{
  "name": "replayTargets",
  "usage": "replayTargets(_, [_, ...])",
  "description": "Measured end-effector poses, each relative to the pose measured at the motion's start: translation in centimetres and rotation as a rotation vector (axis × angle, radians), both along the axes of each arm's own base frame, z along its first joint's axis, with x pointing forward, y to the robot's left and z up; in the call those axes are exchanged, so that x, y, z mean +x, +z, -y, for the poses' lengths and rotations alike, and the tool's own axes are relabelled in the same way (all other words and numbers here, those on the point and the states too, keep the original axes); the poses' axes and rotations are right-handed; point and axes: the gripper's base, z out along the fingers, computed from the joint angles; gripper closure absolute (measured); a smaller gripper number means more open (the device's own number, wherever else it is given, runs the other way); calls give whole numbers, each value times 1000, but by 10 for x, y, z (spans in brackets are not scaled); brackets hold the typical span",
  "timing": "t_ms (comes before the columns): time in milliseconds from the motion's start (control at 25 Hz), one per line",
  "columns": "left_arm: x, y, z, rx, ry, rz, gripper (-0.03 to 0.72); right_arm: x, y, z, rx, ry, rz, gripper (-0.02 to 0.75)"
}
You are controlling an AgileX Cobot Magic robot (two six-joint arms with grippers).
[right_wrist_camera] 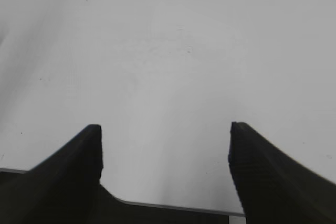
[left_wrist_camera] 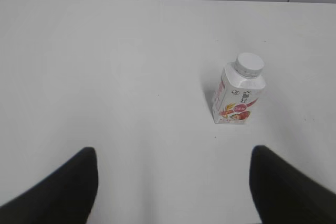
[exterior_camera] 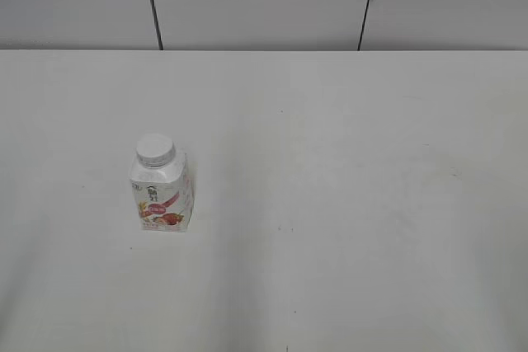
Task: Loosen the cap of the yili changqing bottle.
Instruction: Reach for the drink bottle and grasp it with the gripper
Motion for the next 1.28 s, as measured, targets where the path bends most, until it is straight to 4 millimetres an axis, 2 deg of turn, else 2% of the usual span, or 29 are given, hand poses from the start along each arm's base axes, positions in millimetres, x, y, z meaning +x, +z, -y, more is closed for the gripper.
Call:
replayTargets(800, [0, 1, -1, 10, 8, 7, 144, 1, -2, 0, 1, 1, -6, 152])
replayTargets(1040, [7, 17, -7, 65, 53, 144, 144, 1, -2, 0, 1, 1, -6, 152])
replayTargets(1280, [25, 34, -12, 147, 91, 362, 144, 1, -2, 0, 1, 1, -6, 152])
